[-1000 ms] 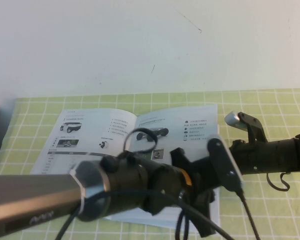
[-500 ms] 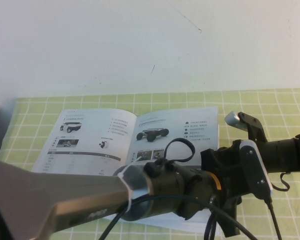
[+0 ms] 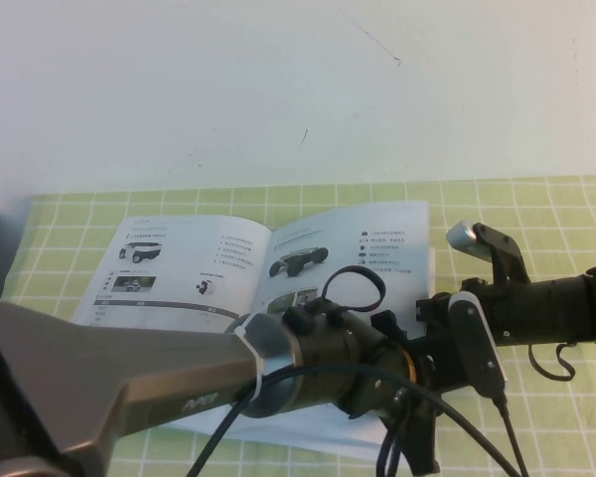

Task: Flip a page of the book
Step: Open the closed book

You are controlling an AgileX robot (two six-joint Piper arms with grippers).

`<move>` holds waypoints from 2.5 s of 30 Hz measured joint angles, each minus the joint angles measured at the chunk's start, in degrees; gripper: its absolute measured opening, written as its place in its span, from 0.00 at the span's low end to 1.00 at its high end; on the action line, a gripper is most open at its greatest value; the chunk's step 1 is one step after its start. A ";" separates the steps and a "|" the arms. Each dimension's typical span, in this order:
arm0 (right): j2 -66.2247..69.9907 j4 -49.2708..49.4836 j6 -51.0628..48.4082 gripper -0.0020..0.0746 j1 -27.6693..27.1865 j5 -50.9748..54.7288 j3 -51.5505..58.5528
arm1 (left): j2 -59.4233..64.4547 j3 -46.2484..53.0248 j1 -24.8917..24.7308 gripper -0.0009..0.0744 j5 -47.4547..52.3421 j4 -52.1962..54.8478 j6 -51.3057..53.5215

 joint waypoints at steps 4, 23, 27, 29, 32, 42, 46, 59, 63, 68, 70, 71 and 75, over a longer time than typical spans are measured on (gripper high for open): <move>0.00 0.00 0.64 0.02 0.00 0.00 0.00 | -0.99 0.00 0.26 0.01 1.29 10.75 -9.56; 0.00 -0.49 1.42 0.02 0.00 0.00 -0.04 | -6.61 -0.08 -0.09 0.01 11.62 51.36 -51.22; 0.00 -0.71 1.56 0.02 0.00 0.00 -0.04 | -11.68 -0.08 -0.98 0.01 13.14 47.43 -52.04; 0.00 -0.71 1.56 0.02 0.00 0.00 -0.04 | -14.86 -0.08 -1.19 0.01 15.50 43.44 -51.73; 0.00 -0.83 1.56 0.02 0.00 0.00 -0.04 | -19.06 0.35 -1.19 0.01 18.83 35.39 -47.41; 0.04 -0.83 1.56 0.02 0.00 0.00 -0.04 | -26.13 15.69 -1.45 0.01 11.73 11.05 -23.69; 0.04 -0.95 1.56 0.02 0.00 0.13 -0.04 | -26.16 20.76 -3.65 0.01 4.66 11.49 -20.25; 0.04 -0.95 1.56 0.02 0.00 0.17 -0.04 | -20.31 28.27 -8.85 0.01 -16.91 18.18 -16.33; 0.04 -1.22 1.56 0.02 0.00 0.17 -0.04 | -16.39 28.27 -8.85 0.01 -20.33 17.16 -14.33; 0.04 -1.42 1.65 0.02 0.00 0.26 -0.04 | -14.47 27.92 -8.85 0.01 -22.57 8.61 -6.08; 0.04 -1.42 1.65 0.02 0.00 0.26 -0.04 | -14.47 27.92 -8.85 0.01 -24.82 0.67 0.77; 0.04 -1.42 1.65 0.02 0.00 0.26 -0.04 | -14.47 27.92 -8.85 0.01 -26.60 -4.42 4.92; 0.04 -1.42 1.65 0.02 0.00 0.26 -0.04 | -14.47 27.92 -8.85 0.01 -33.77 -25.21 21.52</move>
